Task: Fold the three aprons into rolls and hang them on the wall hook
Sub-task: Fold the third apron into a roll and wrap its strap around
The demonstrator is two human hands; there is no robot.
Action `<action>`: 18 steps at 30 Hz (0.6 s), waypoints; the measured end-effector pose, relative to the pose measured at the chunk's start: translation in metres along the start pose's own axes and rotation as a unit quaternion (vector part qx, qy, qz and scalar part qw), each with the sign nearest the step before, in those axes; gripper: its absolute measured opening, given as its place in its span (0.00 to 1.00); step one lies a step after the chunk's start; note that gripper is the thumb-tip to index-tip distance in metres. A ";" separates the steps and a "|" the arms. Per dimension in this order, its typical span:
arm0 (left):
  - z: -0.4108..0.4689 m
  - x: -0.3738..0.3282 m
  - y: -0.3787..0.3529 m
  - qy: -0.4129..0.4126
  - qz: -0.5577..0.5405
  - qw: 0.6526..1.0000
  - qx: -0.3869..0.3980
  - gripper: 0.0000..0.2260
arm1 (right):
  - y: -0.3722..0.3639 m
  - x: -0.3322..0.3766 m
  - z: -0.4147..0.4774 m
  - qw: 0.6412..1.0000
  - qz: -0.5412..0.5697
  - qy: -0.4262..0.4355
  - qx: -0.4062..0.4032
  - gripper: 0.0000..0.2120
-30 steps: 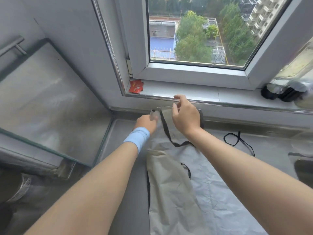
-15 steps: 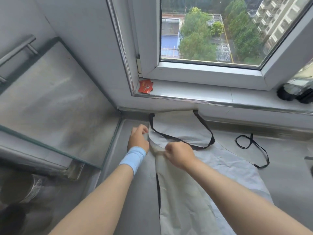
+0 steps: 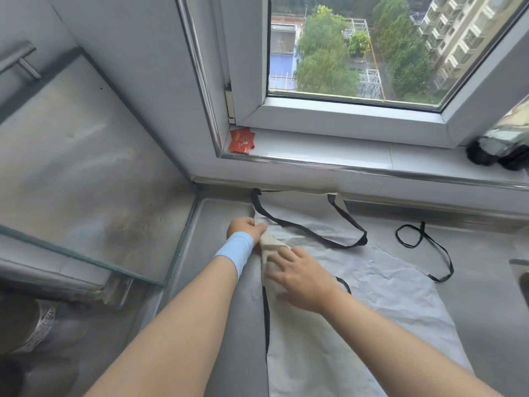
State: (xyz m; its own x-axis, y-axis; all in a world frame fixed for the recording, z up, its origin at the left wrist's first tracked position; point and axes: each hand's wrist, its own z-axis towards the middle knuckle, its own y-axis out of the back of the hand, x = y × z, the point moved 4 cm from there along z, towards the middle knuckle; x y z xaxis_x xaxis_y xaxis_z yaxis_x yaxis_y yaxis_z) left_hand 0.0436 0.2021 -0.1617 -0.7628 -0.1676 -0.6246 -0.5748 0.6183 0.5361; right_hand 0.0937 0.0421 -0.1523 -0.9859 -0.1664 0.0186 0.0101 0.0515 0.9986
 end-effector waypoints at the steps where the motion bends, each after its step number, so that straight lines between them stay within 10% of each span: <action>1: 0.003 -0.005 0.003 -0.002 0.002 1.000 -0.013 0.17 | -0.006 0.002 -0.003 0.999 -0.002 0.003 0.042 0.20; 10: -0.005 -0.013 0.010 -0.059 -0.058 0.992 -0.096 0.17 | -0.013 0.003 -0.022 0.988 0.117 -0.059 0.086 0.26; 13: -0.038 -0.014 0.007 -0.221 0.065 0.959 -0.167 0.05 | -0.022 -0.005 -0.029 0.975 0.102 -0.161 0.118 0.29; 18: -0.069 0.022 -0.040 -0.335 0.356 0.872 -0.009 0.12 | -0.029 -0.010 -0.037 0.964 0.113 -0.210 0.120 0.37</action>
State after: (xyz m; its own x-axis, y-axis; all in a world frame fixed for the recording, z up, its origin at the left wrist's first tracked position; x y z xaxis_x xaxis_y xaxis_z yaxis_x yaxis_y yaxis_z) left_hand 0.0292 0.1208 -0.1573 -0.5879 0.7438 -0.3181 -0.0348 0.3696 0.9286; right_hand 0.1090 0.0058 -0.1798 -0.9442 0.2861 0.1631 0.2437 0.2742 0.9303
